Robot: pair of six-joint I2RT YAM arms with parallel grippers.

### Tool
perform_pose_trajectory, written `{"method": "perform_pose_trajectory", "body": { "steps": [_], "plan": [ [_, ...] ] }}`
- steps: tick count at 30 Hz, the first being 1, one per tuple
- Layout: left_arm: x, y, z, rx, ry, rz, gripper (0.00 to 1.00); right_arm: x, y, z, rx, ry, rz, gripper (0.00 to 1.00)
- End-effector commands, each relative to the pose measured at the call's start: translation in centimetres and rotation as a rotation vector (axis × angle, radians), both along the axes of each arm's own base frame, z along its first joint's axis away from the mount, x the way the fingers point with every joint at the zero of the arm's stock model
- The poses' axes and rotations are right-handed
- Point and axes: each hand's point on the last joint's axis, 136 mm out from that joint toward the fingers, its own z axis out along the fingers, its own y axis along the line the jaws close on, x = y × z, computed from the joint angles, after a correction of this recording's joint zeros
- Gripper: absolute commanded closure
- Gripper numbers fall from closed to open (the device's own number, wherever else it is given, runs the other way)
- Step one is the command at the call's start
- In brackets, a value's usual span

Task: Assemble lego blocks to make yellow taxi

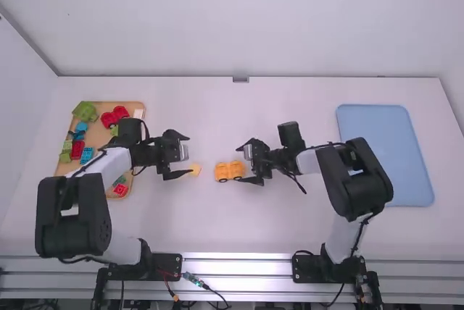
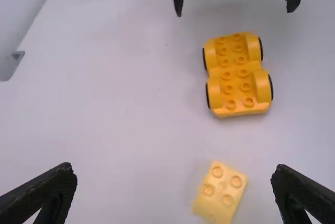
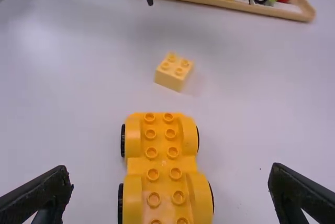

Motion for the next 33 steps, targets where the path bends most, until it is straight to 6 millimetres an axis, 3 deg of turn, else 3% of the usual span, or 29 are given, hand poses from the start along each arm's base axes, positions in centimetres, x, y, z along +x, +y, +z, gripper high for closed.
{"method": "perform_pose_trajectory", "body": {
  "steps": [1, 10, 21, 33],
  "plan": [
    [-0.7, -1.4, -0.2, -0.059, -0.011, -0.071, 0.01, -0.2, 0.3, 0.3, 0.068, 0.018, 0.046, 0.01],
    [-1.2, -1.6, -2.4, -0.061, 0.039, -0.094, 0.01, 0.6, 1.7, -2.8, 0.051, 0.078, 0.019, 0.01],
    [-2.2, -0.8, -4.2, 0.038, 0.08, -0.103, 0.01, 0.8, 1.5, -3.7, -0.009, 0.123, 0.004, 0.01],
    [-2.2, -0.7, -4.4, 0.055, 0.082, -0.103, 0.01, -0.2, 2.5, -5.3, -0.078, 0.098, -0.023, 0.01]
  ]
}}
